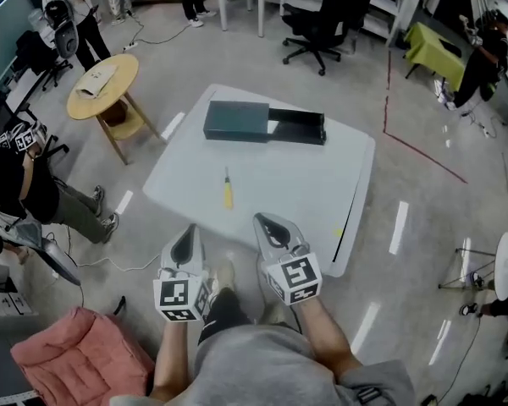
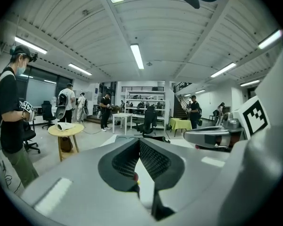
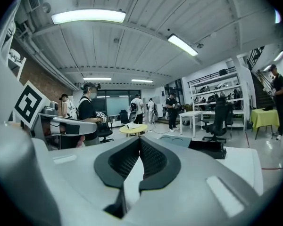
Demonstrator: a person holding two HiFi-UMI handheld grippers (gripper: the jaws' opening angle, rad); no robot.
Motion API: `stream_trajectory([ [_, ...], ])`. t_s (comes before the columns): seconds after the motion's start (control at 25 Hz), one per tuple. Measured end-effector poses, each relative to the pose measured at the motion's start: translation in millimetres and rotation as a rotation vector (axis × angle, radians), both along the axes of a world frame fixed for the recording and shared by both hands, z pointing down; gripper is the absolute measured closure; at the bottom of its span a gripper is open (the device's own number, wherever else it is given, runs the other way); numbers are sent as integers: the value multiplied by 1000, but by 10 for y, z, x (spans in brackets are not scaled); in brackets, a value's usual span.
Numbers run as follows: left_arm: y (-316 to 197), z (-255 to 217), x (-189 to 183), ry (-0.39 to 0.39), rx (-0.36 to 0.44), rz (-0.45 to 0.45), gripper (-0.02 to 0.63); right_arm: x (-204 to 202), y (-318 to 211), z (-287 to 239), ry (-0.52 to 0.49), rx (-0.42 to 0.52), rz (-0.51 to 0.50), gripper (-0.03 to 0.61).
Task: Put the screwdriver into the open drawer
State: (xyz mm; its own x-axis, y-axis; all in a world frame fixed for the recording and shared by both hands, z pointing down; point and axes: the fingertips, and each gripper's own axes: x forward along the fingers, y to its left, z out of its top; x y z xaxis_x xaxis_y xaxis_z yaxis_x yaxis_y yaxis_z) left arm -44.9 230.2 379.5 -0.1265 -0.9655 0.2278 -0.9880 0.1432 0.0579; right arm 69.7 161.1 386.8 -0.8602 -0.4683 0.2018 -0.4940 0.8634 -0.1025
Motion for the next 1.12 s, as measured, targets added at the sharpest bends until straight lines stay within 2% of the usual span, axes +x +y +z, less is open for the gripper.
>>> stream_trajectory([
  [0.24, -580, 281, -585, 23, -61, 63, 603, -535, -541, 349, 53, -67, 74, 574],
  [0.44, -1028, 600, -905, 65, -111, 137, 601, -875, -867, 763, 115, -142, 136, 574],
  [0.76, -1475, 1221, -990, 108, -217, 270, 603, -1189, -1071, 1482, 223, -262, 182, 574],
  [1.12, -1542, 1879, -1241, 160, -330, 266, 601, -1354, -1134, 2146, 335, -359, 180, 572],
])
